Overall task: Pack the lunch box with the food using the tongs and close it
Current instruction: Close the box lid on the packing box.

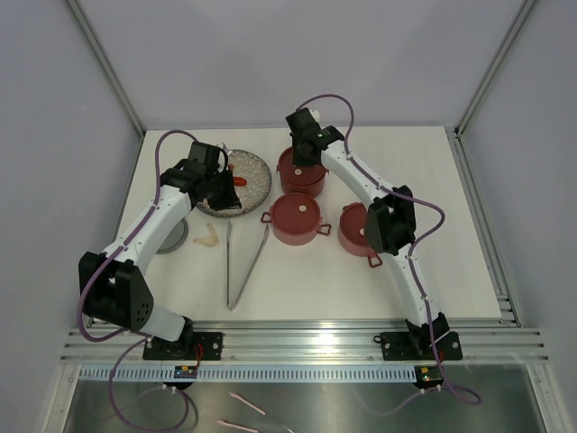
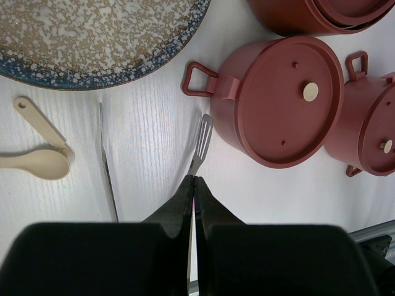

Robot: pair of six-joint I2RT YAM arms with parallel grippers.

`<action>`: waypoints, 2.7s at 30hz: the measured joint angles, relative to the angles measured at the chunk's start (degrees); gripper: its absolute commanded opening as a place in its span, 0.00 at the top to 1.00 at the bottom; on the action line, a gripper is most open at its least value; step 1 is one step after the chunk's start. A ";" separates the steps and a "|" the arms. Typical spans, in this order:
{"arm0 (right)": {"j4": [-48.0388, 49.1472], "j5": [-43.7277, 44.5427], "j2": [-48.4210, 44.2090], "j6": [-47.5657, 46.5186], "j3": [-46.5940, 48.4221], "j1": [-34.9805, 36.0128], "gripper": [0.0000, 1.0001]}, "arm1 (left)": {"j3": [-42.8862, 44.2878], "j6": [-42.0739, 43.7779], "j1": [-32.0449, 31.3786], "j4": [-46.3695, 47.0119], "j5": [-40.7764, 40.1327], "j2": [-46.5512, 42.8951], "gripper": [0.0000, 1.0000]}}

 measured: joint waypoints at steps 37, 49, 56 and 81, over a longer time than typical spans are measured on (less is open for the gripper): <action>-2.67 -6.51 -0.13 0.26 -0.02 -5.38 0.83 | 41.46 -5.64 -0.37 12.98 3.04 41.70 1.00; -2.78 -5.55 -4.81 -0.61 0.90 -5.07 0.58 | 41.29 -5.64 -0.55 14.43 4.09 41.79 1.00; -4.24 -3.50 -4.70 -1.36 3.15 -5.14 0.52 | 39.54 -5.20 -0.59 14.60 4.09 41.57 1.00; -5.16 -6.73 -3.65 -1.46 2.05 -4.90 0.89 | 38.64 -4.98 -2.89 14.12 5.38 41.83 1.00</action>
